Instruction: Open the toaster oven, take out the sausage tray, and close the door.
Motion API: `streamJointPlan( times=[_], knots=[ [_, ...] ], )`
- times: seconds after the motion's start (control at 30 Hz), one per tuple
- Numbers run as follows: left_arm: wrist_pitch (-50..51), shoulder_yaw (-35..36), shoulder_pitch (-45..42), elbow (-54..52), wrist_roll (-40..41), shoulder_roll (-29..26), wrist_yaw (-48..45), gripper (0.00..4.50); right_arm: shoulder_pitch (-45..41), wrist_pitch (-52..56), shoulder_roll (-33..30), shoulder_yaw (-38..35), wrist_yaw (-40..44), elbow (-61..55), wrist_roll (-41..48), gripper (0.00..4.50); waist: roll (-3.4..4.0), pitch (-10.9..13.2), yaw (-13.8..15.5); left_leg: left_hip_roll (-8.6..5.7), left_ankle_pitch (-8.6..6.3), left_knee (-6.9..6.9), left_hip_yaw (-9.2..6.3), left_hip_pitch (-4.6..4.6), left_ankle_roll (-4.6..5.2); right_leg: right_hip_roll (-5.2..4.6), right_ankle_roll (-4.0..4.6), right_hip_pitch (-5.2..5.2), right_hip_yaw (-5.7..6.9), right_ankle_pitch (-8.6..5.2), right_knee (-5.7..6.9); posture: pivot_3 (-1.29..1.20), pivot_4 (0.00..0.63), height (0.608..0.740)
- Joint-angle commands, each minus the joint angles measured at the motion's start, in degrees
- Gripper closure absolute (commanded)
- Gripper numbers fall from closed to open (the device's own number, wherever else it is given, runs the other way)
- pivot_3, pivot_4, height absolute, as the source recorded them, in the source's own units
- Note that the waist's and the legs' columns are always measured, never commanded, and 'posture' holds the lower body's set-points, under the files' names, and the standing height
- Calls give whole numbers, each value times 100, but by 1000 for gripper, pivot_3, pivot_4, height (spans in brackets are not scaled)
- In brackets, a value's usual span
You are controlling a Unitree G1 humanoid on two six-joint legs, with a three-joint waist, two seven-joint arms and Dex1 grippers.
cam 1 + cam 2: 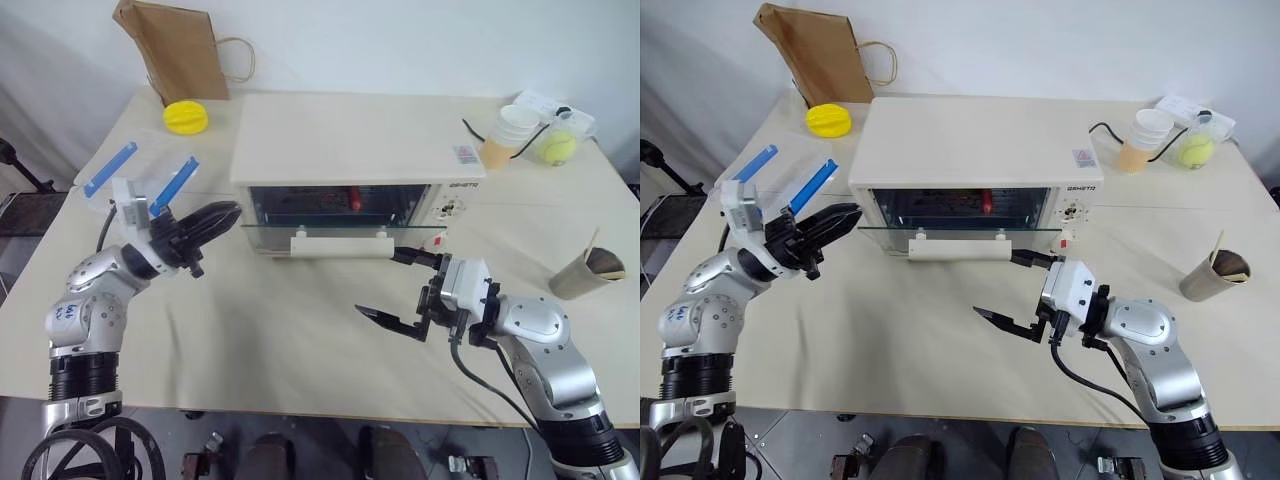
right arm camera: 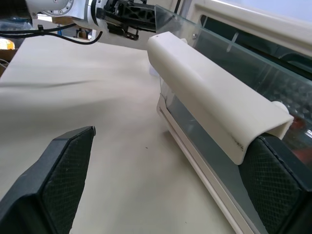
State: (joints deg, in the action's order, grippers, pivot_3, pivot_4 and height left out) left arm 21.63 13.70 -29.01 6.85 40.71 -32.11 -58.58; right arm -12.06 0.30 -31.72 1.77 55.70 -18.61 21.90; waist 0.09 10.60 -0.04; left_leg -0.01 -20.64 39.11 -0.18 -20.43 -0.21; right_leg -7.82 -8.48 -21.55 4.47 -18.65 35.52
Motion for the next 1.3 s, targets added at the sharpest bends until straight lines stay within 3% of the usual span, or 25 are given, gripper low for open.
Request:
streamJointPlan(
  times=[0.03,0.37,0.6,0.73,0.93,1.03,1.2,1.3],
  knots=[
    [-136,-220,-237,22,-149,108,-202,4469,-7,-150,-55,-92,5,-118,13,0,-1,0,-3,0,0,0,0,0,0,0,0,0,-1,0,0,0,150,740],
    [-292,-629,-232,133,-456,257,-625,4469,790,-85,-206,-481,-353,-523,-65,0,-3,2,22,-3,0,1,0,-3,0,0,-5,2,0,2,-2,0,150,740],
    [-721,-955,-55,362,-872,212,-1129,4469,3021,-386,-423,-2208,-620,-726,-197,0,-4,2,148,-4,0,0,40,-10,1,2,-7,6,6,3,-12,0,150,740],
    [-1107,-1102,93,507,-1191,214,-1252,4469,3656,-538,-465,-2919,-716,-826,-287,0,-4,2,132,-3,5,2,62,-5,6,3,-8,11,-6,4,-28,0,150,740],
    [-2007,-1276,318,928,-1862,353,-1001,4469,3340,-134,-943,-2811,-994,-1571,-878,0,-3,2,55,6,20,1,76,20,8,6,5,12,-48,11,-42,0,150,740],
    [-2224,-1229,421,989,-1982,424,-814,4469,2611,946,-1011,-2188,-1683,-2133,-1272,0,-14,2,67,11,24,2,74,20,9,10,10,9,-55,16,-41,0,150,740],
    [-2421,-949,585,1074,-1845,491,-655,4469,992,1510,-804,-674,-2102,-2092,-2029,0,-11,1,81,13,26,2,64,13,9,13,5,-2,-59,31,-30,0,150,740],
    [-2472,-750,668,1015,-1685,470,-631,3899,79,1525,-528,96,-2453,-1549,-2752,0,-12,2,56,13,26,2,62,11,9,14,4,-3,-57,32,-32,0,150,740]
  ],
)
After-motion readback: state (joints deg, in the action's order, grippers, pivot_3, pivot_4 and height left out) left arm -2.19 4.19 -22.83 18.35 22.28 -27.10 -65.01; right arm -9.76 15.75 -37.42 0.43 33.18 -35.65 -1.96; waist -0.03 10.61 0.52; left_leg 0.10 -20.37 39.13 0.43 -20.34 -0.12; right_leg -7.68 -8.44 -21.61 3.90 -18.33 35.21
